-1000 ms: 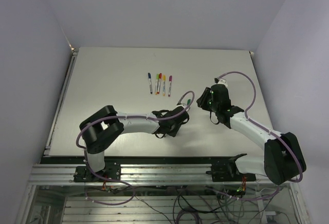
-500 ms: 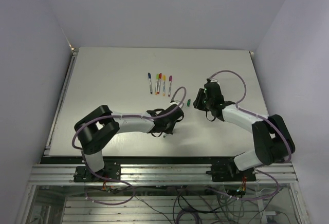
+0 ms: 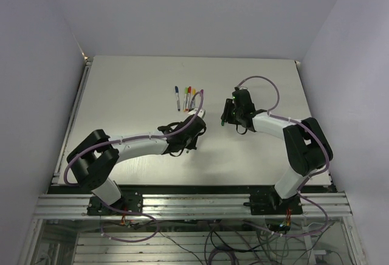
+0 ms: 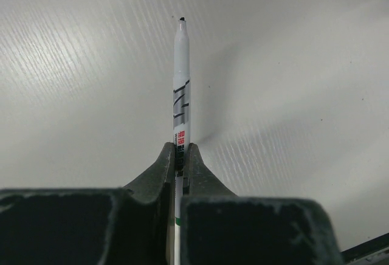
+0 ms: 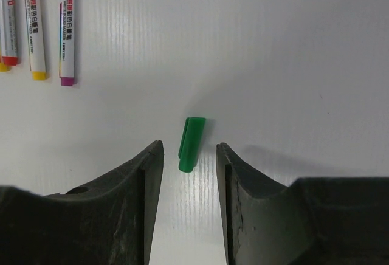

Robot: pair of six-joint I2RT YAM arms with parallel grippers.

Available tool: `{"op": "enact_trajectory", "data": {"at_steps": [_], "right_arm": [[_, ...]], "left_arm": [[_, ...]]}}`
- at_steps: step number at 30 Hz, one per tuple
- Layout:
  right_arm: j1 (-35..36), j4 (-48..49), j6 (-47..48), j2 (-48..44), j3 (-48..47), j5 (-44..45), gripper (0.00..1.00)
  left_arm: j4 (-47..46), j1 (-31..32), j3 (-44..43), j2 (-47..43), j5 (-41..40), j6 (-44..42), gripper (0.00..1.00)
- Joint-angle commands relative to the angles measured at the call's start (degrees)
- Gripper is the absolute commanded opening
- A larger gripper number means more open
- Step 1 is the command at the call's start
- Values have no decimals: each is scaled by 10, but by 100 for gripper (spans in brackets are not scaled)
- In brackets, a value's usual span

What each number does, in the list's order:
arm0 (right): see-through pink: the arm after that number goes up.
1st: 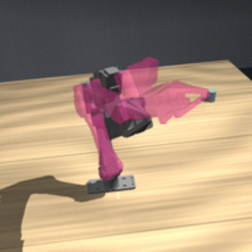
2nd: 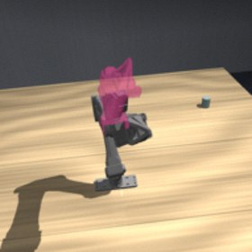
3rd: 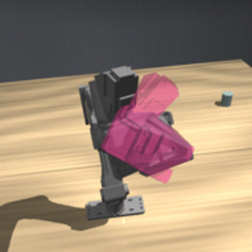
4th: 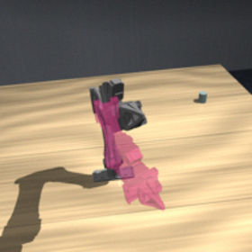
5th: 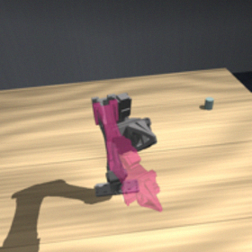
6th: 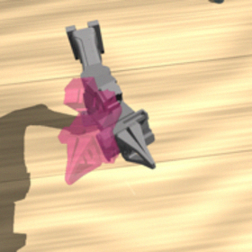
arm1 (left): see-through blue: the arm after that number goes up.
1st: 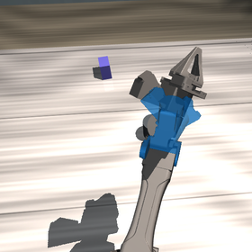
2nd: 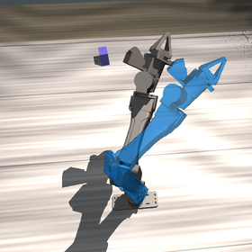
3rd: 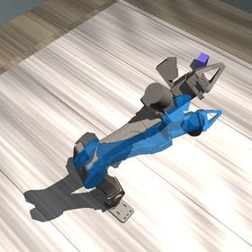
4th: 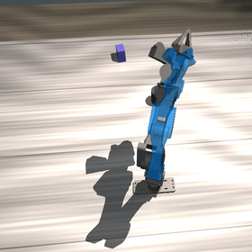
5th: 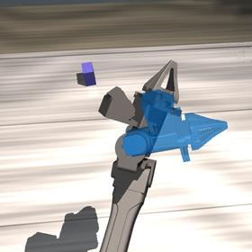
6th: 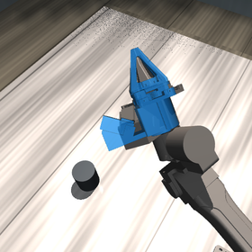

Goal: Insert the pens into the pen caps

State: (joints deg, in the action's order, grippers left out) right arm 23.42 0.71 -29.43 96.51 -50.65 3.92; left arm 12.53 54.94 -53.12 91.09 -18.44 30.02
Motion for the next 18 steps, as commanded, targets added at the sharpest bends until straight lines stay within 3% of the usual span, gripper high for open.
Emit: {"op": "enact_trajectory", "data": {"at_steps": [1, 18], "right_arm": [[12, -7, 11, 25, -26, 20, 40], [40, -68, 16, 104, -63, 93, 35]], "left_arm": [[-11, -11, -13, -12, -10, 3, 7], [-24, -33, -6, -10, 7, 8, 7]]}}
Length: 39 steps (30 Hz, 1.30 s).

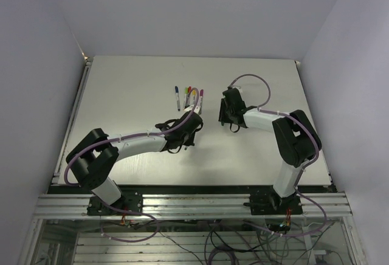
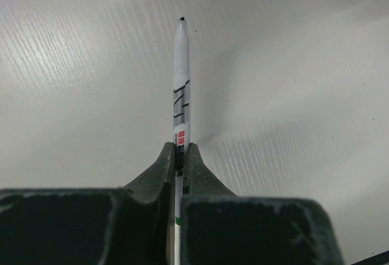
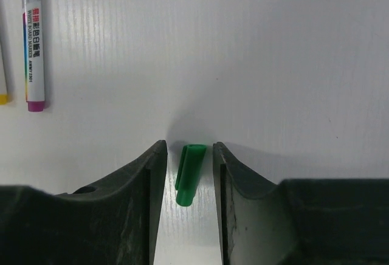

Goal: Insert the pens into the pen caps

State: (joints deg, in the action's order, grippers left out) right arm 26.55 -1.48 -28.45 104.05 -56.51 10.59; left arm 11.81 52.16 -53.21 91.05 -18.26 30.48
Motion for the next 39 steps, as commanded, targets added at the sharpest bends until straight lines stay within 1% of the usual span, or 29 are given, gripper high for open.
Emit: {"op": "enact_trajectory", "data": {"at_steps": [1, 10, 12, 13, 14, 15, 19, 23, 28, 30, 32, 34, 39], "right_arm": [[11, -52, 5, 32, -5, 30, 34], [53, -129, -10, 55, -19, 59, 28], [59, -144, -14, 65, -20, 65, 22], [60, -150, -15, 70, -21, 68, 16], [61, -159, -16, 76, -23, 69, 6], [61, -165, -18, 81, -25, 70, 0], [61, -162, -17, 67, -20, 73, 0], [59, -134, -10, 4, -16, 91, 0], [40, -71, -3, -109, 1, 76, 0], [27, -39, -6, -167, 21, 55, 0], [20, 11, -8, -221, 52, 14, 0], [-2, 69, -13, -273, 86, -16, 0], [-16, 149, -33, -373, 144, -50, 0]], "left_arm": [[-18, -6, -4, -11, 6, 4, 7], [-17, -13, -1, -13, 9, 6, 7], [-17, -15, -1, -13, 10, 7, 7], [-18, -15, -2, -12, 11, 6, 7], [-19, -17, -2, -11, 13, 7, 7], [-21, -17, -2, -10, 14, 7, 7], [-27, -18, -2, -13, 20, 8, 7], [-30, -18, -5, -20, 25, 1, 7], [-67, -18, -1, -46, 37, -17, 7], [-102, -18, 11, -63, 47, -25, 7], [-153, -19, 26, -83, 68, -33, 7], [-193, -18, 37, -96, 94, -41, 7], [-298, -15, 58, -118, 154, -43, 7]]}}
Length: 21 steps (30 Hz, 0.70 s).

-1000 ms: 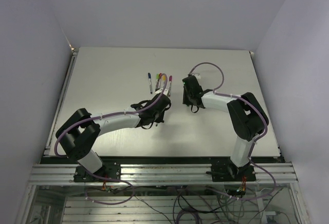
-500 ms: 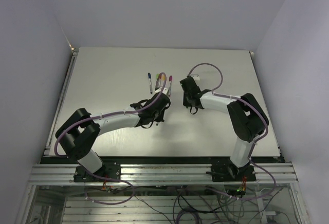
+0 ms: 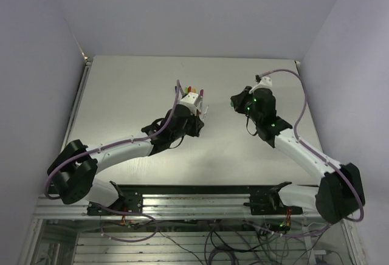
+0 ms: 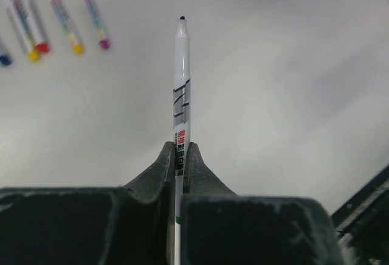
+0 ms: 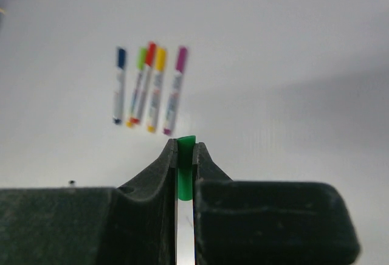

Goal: Insert the pens into the pen caps

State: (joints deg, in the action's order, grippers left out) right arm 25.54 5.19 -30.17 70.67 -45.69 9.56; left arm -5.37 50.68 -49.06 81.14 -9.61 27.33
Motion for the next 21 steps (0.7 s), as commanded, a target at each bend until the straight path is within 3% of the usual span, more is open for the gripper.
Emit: {"op": "enact_trajectory", "data": {"at_steps": [1, 7, 21], "right_arm": [[-7, 100, -19, -56, 44, -42, 0], [-8, 209, -44, -133, 91, -55, 0], [-8, 337, -80, -148, 134, -82, 0]], "left_arm": [[-146, 0, 18, -20, 78, -10, 7], [-244, 5, 18, -9, 136, 14, 7], [-269, 22, -5, 13, 161, 32, 7]]}}
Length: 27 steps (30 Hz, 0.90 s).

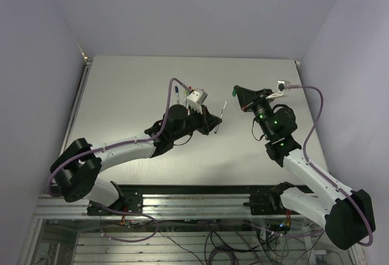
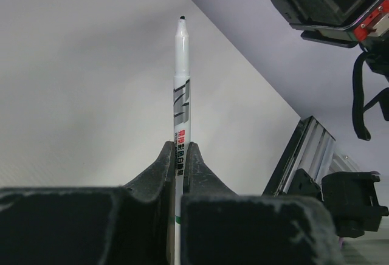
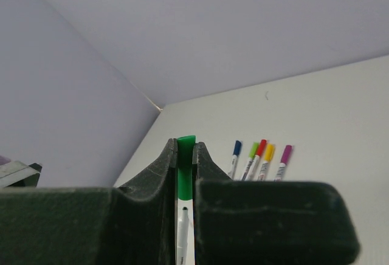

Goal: Insert the pens into the pen caps

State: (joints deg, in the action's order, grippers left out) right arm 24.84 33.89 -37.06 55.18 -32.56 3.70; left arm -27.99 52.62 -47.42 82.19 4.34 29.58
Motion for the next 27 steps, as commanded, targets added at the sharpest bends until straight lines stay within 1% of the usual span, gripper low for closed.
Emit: {"op": "enact_trajectory", "data": {"at_steps": [1, 5, 27], "right_arm": [[-1, 52, -10, 10, 2, -28, 0], [-1, 69, -16, 18, 8, -37, 0], [-1, 64, -9, 19, 20, -49, 0]], "left_arm": [[-44, 3, -23, 3, 24, 10, 7], [-49, 4, -28, 5, 33, 13, 7], [-71, 4, -39, 21, 26, 21, 7]]}}
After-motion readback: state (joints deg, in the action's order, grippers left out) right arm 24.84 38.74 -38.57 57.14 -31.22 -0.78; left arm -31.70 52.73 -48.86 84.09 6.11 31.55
